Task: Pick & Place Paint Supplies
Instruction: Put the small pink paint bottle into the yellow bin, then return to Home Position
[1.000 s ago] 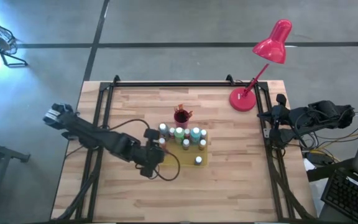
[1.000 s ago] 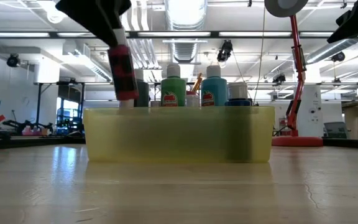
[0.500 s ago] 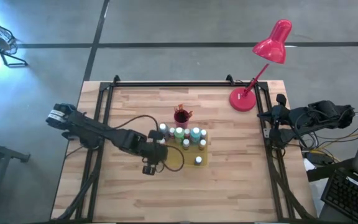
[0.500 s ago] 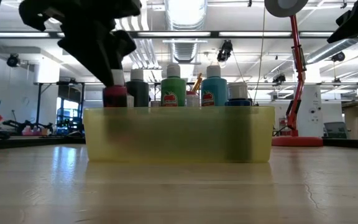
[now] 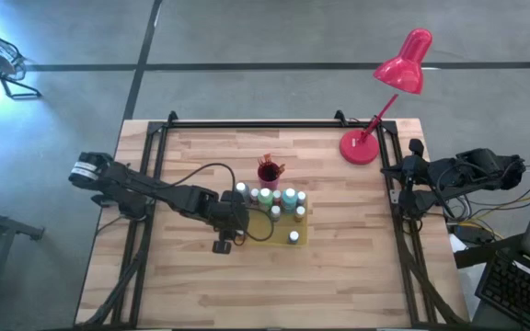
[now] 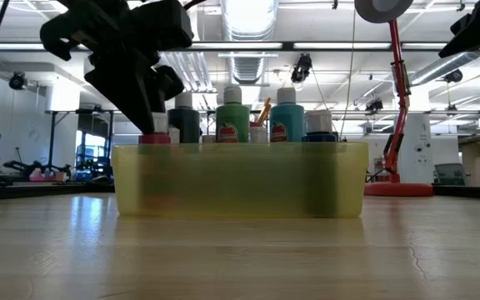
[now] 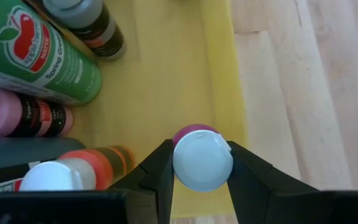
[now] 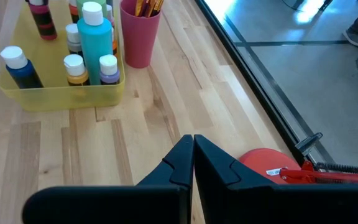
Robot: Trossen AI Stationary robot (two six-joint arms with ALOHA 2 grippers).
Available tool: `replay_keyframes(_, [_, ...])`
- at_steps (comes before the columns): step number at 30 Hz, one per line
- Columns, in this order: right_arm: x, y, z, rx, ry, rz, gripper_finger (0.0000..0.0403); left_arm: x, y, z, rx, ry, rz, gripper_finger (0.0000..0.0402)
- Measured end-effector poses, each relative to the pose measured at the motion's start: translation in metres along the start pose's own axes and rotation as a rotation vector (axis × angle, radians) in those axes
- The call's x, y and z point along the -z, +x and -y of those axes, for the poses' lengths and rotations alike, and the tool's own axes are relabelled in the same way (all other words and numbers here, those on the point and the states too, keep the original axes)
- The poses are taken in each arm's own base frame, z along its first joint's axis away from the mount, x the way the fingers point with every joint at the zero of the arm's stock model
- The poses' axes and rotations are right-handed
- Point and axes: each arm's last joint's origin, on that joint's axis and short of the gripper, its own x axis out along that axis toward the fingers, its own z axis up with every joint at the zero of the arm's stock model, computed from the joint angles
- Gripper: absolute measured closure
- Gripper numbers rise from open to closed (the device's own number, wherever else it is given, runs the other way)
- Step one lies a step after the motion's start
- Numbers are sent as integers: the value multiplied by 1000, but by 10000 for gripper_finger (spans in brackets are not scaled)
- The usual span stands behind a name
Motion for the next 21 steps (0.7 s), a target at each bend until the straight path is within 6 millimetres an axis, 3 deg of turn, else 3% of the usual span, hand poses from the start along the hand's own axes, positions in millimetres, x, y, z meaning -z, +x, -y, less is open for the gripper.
replay_keyframes(10, [0,0,0,0,0,0,394,0,0,-2,-3,-5,1,277])
replay_keyframes(16, [0,0,0,0,0,0,394,0,1,-1,5,-6,2,209])
replay_keyframes(21, [0,0,0,0,0,0,394,0,0,-1,23,-11,-2,183])
